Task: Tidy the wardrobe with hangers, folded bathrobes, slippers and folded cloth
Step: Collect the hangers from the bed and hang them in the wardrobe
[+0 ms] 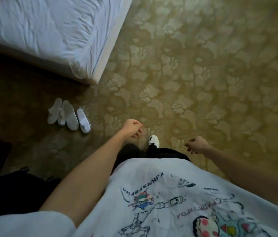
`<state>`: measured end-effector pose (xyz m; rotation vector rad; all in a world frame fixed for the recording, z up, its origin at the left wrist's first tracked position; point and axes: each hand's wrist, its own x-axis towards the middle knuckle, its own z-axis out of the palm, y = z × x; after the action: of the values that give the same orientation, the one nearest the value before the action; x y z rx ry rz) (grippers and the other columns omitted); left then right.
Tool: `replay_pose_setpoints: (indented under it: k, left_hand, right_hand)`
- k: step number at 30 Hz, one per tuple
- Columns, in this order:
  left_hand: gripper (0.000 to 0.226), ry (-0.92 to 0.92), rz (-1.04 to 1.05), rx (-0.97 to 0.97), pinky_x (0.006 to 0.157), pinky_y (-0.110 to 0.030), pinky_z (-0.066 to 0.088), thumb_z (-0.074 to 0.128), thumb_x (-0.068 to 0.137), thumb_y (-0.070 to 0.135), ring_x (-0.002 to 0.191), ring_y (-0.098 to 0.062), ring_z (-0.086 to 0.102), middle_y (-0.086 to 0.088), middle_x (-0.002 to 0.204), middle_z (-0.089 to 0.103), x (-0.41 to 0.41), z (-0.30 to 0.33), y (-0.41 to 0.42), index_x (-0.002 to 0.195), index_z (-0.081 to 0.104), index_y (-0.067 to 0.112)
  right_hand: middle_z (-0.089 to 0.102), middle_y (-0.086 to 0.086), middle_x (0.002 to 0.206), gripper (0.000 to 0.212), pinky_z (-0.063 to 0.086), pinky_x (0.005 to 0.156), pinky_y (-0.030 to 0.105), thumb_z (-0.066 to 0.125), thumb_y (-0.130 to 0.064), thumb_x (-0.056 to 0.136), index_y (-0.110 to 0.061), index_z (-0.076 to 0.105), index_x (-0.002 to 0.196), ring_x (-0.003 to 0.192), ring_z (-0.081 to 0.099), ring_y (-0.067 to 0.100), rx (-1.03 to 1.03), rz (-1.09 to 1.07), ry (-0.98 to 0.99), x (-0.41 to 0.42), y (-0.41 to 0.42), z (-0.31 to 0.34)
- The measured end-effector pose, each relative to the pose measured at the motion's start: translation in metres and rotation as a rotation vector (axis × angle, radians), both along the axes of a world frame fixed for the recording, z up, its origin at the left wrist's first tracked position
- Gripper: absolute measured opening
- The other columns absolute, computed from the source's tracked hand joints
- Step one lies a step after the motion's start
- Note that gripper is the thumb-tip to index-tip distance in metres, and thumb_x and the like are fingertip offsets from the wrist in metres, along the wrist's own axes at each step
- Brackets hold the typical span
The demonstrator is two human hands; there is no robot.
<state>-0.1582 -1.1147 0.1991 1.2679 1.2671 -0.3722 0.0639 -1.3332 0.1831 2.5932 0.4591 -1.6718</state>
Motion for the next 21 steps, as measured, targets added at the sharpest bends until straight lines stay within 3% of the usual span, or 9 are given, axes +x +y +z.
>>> replay_pose_setpoints:
  k: [5, 10, 12, 15, 18, 21]
  left_hand:
    - [0.020, 0.118, -0.007, 0.080, 0.046, -0.021, 0.045, 0.050, 0.101, 0.010, 0.056, -0.014, 0.058, -0.006, 0.078, 0.067, -0.006, -0.012, 0.072, 0.105, 0.067, 0.002]
    - [0.019, 0.285, -0.033, 0.030, 0.059, -0.027, 0.051, 0.052, 0.102, 0.015, 0.064, -0.017, 0.061, -0.008, 0.086, 0.069, -0.039, -0.034, 0.137, 0.099, 0.068, 0.007]
    - [0.018, 0.332, -0.041, -0.006, 0.066, -0.031, 0.055, 0.053, 0.102, 0.015, 0.064, -0.017, 0.063, -0.007, 0.083, 0.070, -0.047, -0.047, 0.171, 0.094, 0.068, 0.010]
    - [0.019, 0.354, 0.000, -0.050, 0.065, -0.032, 0.055, 0.053, 0.101, 0.014, 0.065, -0.020, 0.064, -0.012, 0.086, 0.071, -0.045, -0.062, 0.237, 0.094, 0.070, 0.007]
    - [0.021, 0.343, 0.032, -0.041, 0.059, -0.028, 0.053, 0.054, 0.100, 0.013, 0.067, -0.023, 0.064, -0.015, 0.088, 0.072, -0.023, -0.057, 0.306, 0.095, 0.073, 0.005]
    - [0.019, 0.273, 0.086, -0.020, 0.051, -0.024, 0.048, 0.054, 0.099, 0.013, 0.061, -0.020, 0.061, -0.009, 0.080, 0.069, 0.027, -0.041, 0.384, 0.096, 0.071, 0.005]
  right_hand:
    - [0.075, 0.006, 0.085, 0.026, 0.050, 0.056, 0.023, 0.059, -0.025, 0.096, -0.003, 0.074, 0.092, 0.062, 0.063, 0.011, 0.168, 0.040, 0.015, 0.028, 0.131, 0.012]
    - [0.074, 0.006, 0.085, 0.023, 0.057, 0.069, 0.029, 0.059, -0.026, 0.095, -0.008, 0.073, 0.094, 0.068, 0.066, 0.012, 0.378, 0.109, 0.133, 0.022, 0.296, 0.025]
    - [0.075, 0.007, 0.085, 0.022, 0.057, 0.066, 0.027, 0.058, -0.024, 0.094, -0.008, 0.074, 0.092, 0.066, 0.066, 0.010, 0.417, 0.146, 0.159, 0.023, 0.360, 0.024]
    - [0.076, 0.004, 0.086, 0.020, 0.050, 0.054, 0.019, 0.055, -0.022, 0.094, -0.013, 0.073, 0.097, 0.061, 0.065, 0.007, 0.410, 0.197, 0.162, 0.034, 0.444, 0.020]
    - [0.076, 0.006, 0.086, 0.024, 0.057, 0.063, 0.026, 0.056, -0.022, 0.094, -0.008, 0.073, 0.102, 0.065, 0.067, 0.012, 0.301, 0.217, 0.148, 0.058, 0.501, 0.021]
    - [0.074, 0.005, 0.086, 0.025, 0.053, 0.057, 0.022, 0.057, -0.023, 0.096, -0.006, 0.071, 0.107, 0.066, 0.067, 0.012, 0.222, 0.227, 0.122, 0.094, 0.550, 0.026]
